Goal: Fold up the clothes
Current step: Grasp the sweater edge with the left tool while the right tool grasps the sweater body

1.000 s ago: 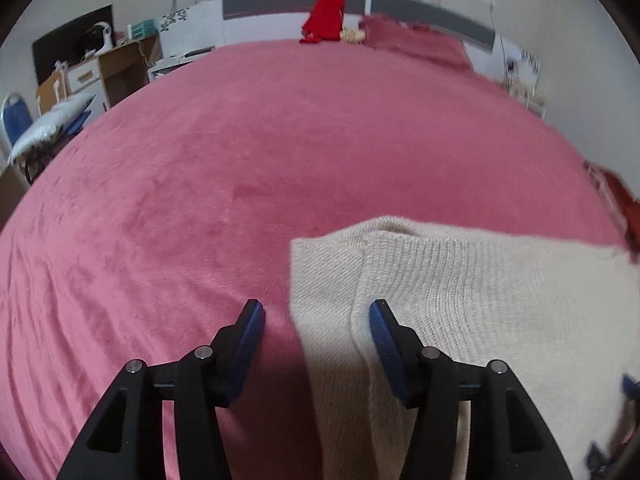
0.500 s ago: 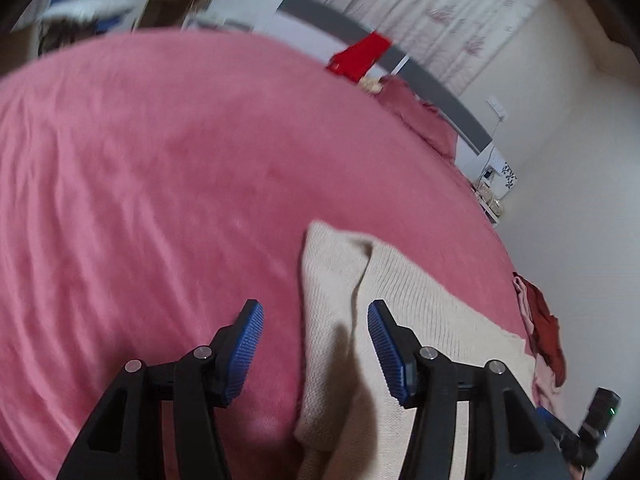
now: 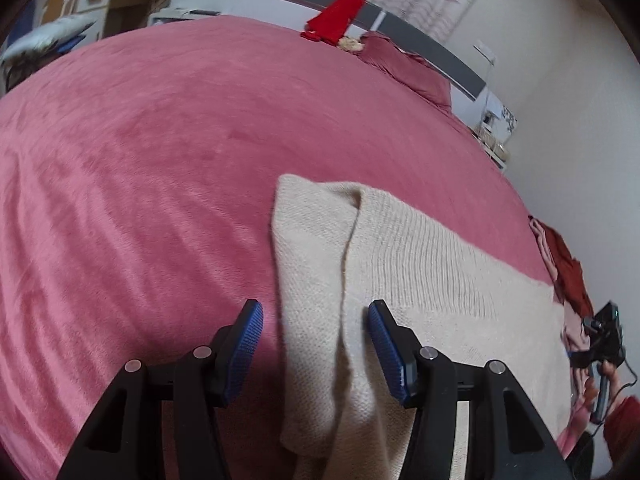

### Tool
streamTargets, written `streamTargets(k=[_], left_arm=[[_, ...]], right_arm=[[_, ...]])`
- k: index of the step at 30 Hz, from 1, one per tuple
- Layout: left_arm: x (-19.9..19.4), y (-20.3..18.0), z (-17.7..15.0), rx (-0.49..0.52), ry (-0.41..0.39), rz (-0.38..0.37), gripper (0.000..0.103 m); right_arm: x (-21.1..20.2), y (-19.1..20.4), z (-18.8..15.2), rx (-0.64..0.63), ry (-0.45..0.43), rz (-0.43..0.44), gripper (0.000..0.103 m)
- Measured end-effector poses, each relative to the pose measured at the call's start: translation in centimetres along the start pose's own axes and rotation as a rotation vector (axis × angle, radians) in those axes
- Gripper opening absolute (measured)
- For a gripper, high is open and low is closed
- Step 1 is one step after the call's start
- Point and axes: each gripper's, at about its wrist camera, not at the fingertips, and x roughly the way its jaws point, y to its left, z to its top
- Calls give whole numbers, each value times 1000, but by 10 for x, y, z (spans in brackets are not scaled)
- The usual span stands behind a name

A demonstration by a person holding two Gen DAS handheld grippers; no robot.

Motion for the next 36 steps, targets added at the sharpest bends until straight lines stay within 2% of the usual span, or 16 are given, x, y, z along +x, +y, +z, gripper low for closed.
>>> streamTargets(k=[1,2,3,4,5,9,17,19,20,23,24,25,29,33,34,36], left_arm=[[0,1,1,-2,2,-4,56],[0,3,2,-10,3,-10,56],[0,5,3,-20,3,-18,56],[-1,7,2,-31,2,-27,56],[-1,9,2,-44,1,-36,56],[-4,11,3,-64,-3,-47,56],[-25,8,6,-8,-82,60,56],[-27,11,9,-10,-87,55,56],[-27,14,11,-19,-80,31,56],[-9,25,20,-102,7,-219,56],[1,27,22,-125,46,-286,56],[9,27,21,-129,87,-314,56],[15,23,24,-68,110,-276,56],[-3,21,24,18,62,-63,56],[-5,20,24,33,55,-28,56],[-2,23,23,29,73,-30,56]], right_arm=[[8,3,-1,-16,24,-7,102],[15,6,-2,-32,48,-13,95],[23,9,-3,-47,72,-20,72],[30,11,-6,-55,99,-40,59],[37,12,-9,-60,128,-64,39],[47,19,-12,-119,151,-112,34],[45,15,1,-107,91,-127,27],[46,19,1,-105,90,-130,27],[45,20,2,-105,90,-131,27],[45,23,3,-104,93,-123,27],[46,23,4,-100,93,-116,27],[46,22,4,-96,93,-110,27],[48,23,3,-99,85,-104,27],[46,21,3,-97,82,-92,27],[45,21,3,-97,82,-91,27],[45,20,3,-97,82,-89,27]])
